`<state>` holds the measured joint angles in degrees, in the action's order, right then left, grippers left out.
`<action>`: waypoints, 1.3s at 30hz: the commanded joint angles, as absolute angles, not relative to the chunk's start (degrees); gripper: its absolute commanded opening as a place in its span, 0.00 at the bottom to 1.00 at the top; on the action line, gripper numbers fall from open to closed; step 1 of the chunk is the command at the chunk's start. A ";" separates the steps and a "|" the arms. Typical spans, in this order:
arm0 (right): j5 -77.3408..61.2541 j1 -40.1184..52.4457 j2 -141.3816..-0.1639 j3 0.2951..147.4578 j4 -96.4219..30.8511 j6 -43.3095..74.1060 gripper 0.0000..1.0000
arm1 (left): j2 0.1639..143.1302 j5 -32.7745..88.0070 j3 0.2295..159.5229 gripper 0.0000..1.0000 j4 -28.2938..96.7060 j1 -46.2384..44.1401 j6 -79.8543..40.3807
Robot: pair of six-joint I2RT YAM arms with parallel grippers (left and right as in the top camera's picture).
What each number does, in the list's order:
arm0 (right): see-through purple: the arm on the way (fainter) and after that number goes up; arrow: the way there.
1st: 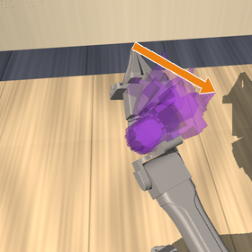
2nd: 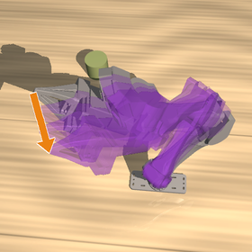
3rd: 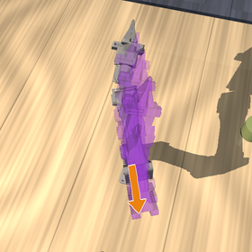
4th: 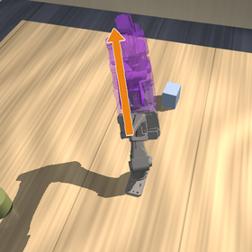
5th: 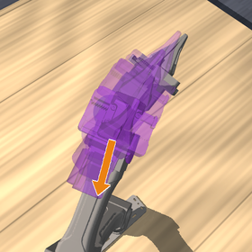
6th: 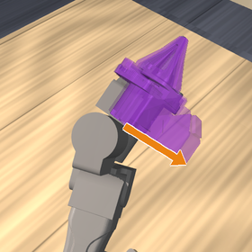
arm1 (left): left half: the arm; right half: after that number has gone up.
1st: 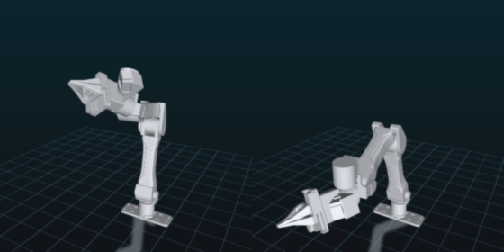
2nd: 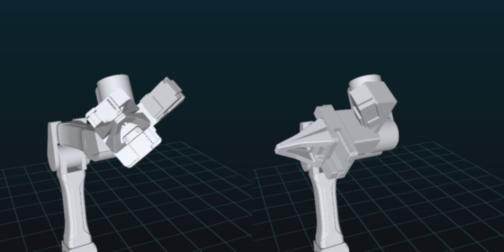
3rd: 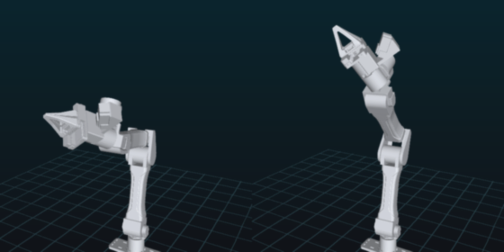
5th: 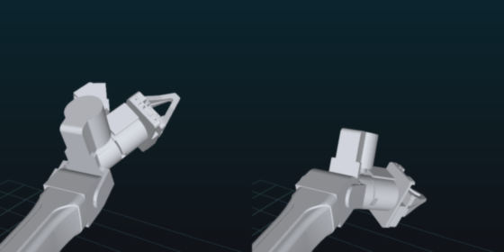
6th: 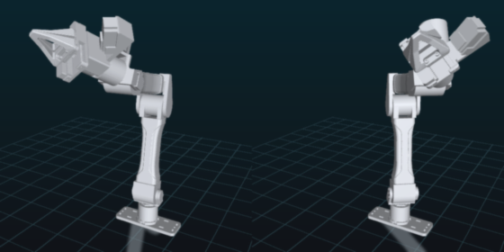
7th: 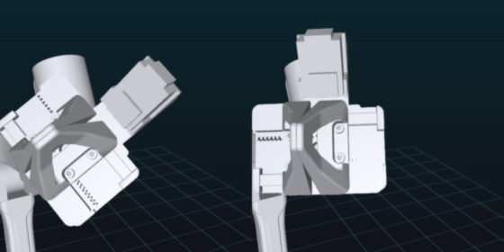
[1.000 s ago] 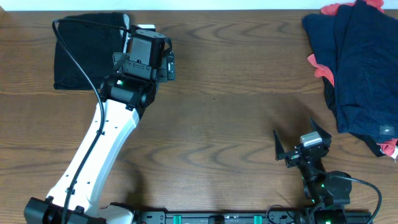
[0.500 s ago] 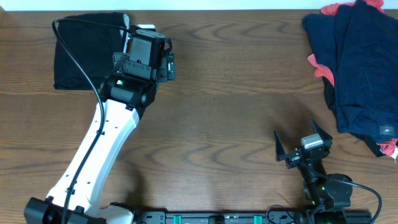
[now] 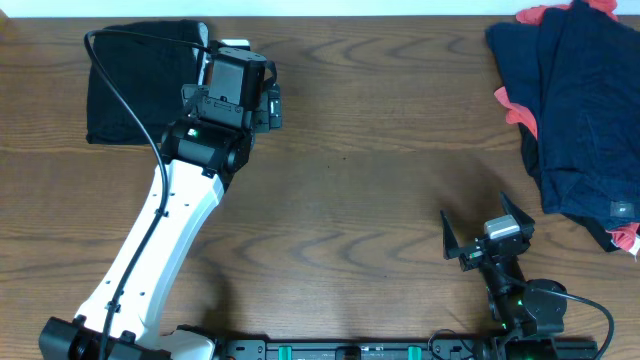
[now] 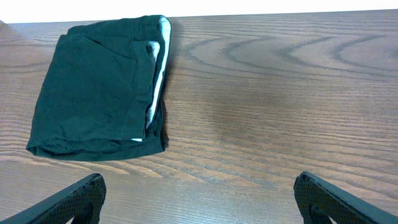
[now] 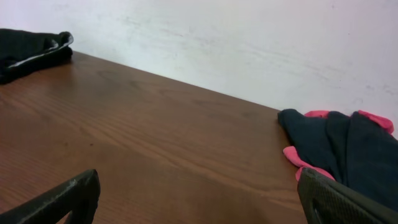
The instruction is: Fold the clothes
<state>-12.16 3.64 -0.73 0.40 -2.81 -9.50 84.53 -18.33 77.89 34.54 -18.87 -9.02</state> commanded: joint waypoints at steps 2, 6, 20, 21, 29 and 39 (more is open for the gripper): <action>-12.03 4.16 -0.38 0.32 -3.14 -9.93 0.99 | 84.33 -18.50 78.02 0.98 34.72 -18.90 -9.32; -12.03 4.16 -0.38 0.32 -3.14 -9.93 0.99 | 84.33 -18.50 78.02 0.98 34.70 -18.90 -9.32; -12.03 4.16 -0.38 0.32 -3.14 -9.93 0.99 | 76.69 -18.24 67.85 0.98 28.71 -18.90 -11.27; -12.03 4.16 -0.38 0.32 -3.14 -9.93 0.99 | 74.96 -17.76 65.23 0.98 26.15 -18.85 -11.25; -12.03 4.16 -0.38 0.32 -3.14 -9.93 0.99 | 58.74 -6.70 40.71 0.98 4.84 -12.47 -11.25; -12.03 4.16 -0.38 0.32 -3.14 -9.93 0.99 | 36.29 1.52 19.92 0.98 -3.57 -4.40 -11.20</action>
